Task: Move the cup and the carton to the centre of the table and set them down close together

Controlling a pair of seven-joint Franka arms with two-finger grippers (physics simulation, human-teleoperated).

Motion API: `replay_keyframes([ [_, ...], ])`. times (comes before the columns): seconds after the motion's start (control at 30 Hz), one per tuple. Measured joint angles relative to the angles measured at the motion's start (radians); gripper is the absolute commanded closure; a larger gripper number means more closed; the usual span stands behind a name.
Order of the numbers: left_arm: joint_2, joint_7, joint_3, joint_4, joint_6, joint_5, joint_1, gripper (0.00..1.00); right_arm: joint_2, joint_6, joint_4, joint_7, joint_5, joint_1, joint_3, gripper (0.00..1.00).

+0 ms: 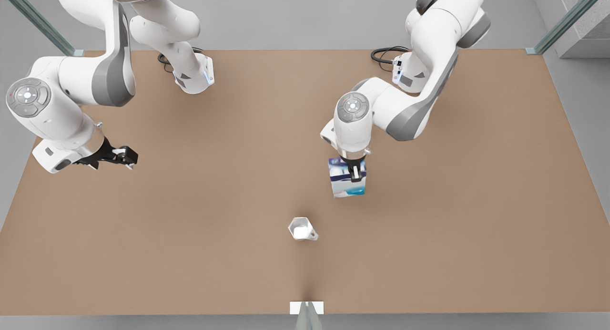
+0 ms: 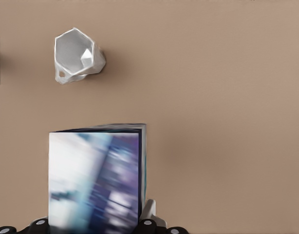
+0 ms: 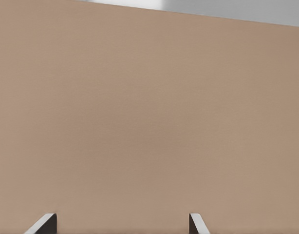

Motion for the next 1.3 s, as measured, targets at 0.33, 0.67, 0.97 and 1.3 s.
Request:
replay_keyframes([
  [0.33,0.123,-0.135,-0.018,0.104,0.057,0.008,-0.148,0.52,0.0,0.001,-0.003,0.0,0.0,0.0,0.0,0.0],
  [0.67,0.214,-0.172,-0.017,0.083,0.093,0.145,-0.217,0.52,0.008,0.007,-0.003,0.002,0.0,0.0,0.0,0.0],
  [0.97,0.275,-0.17,-0.016,0.064,0.141,0.265,-0.239,0.49,0.009,0.008,-0.003,0.002,0.0,0.0,0.0,0.0],
  [1.3,0.291,-0.17,-0.018,0.071,0.173,0.267,-0.236,0.01,0.009,0.008,-0.003,0.002,0.002,0.0,0.0,0.0],
])
